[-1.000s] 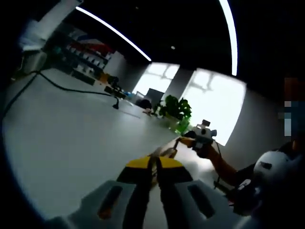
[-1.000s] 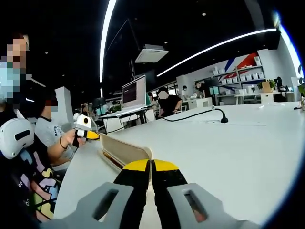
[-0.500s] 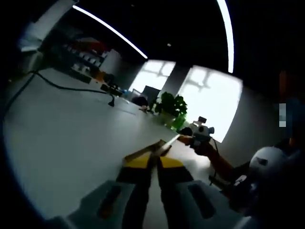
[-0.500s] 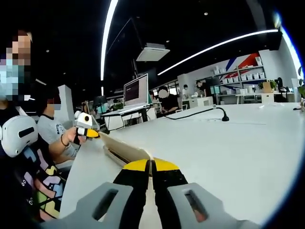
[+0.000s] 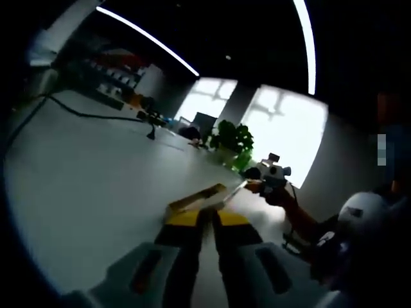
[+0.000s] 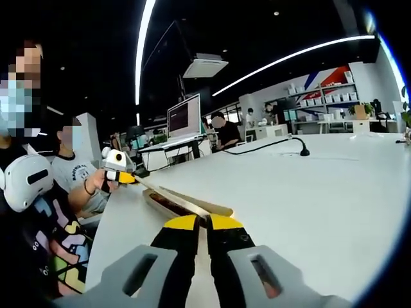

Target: Arrange the utensils inside the cutlery case until each visible utensil rests in its matching compartment.

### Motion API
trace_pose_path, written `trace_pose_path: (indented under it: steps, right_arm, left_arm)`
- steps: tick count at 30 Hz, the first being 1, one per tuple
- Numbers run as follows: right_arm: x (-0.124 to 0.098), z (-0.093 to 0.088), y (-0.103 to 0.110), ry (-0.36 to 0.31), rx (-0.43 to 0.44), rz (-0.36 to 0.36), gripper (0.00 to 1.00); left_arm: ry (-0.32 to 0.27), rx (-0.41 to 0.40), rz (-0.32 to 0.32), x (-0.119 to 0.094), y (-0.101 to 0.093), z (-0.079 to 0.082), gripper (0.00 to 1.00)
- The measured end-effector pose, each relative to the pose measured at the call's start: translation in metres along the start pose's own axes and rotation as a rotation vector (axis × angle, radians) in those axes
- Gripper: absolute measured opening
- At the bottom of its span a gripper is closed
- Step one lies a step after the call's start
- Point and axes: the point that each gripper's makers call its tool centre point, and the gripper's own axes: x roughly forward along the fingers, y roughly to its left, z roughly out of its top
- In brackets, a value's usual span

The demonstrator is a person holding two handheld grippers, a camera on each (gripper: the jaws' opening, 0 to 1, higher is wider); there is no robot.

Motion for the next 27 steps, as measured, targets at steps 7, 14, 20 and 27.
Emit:
trace_pose_path:
  steps: [7, 14, 20, 27]
  right_arm:
    - [0.003, -0.007, 0.003, 0.03, 0.042, 0.023, 0.06]
    - [0.003, -0.012, 0.006, 0.064, 0.119, 0.06, 0.13]
    - [0.0, -0.011, 0.009, 0.033, 0.237, 0.093, 0.16]
    - [-0.004, -0.015, 0.003, 0.035, 0.349, 0.063, 0.19]
  left_arm:
    - [0.043, -0.006, 0.003, 0.003, 0.002, -0.011, 0.06]
    - [0.054, -0.013, -0.014, 0.006, -0.001, -0.012, 0.07]
    - [0.055, -0.016, -0.022, 0.006, -0.003, -0.012, 0.07]
    - [0.079, -0.022, -0.029, 0.007, -0.008, -0.018, 0.07]
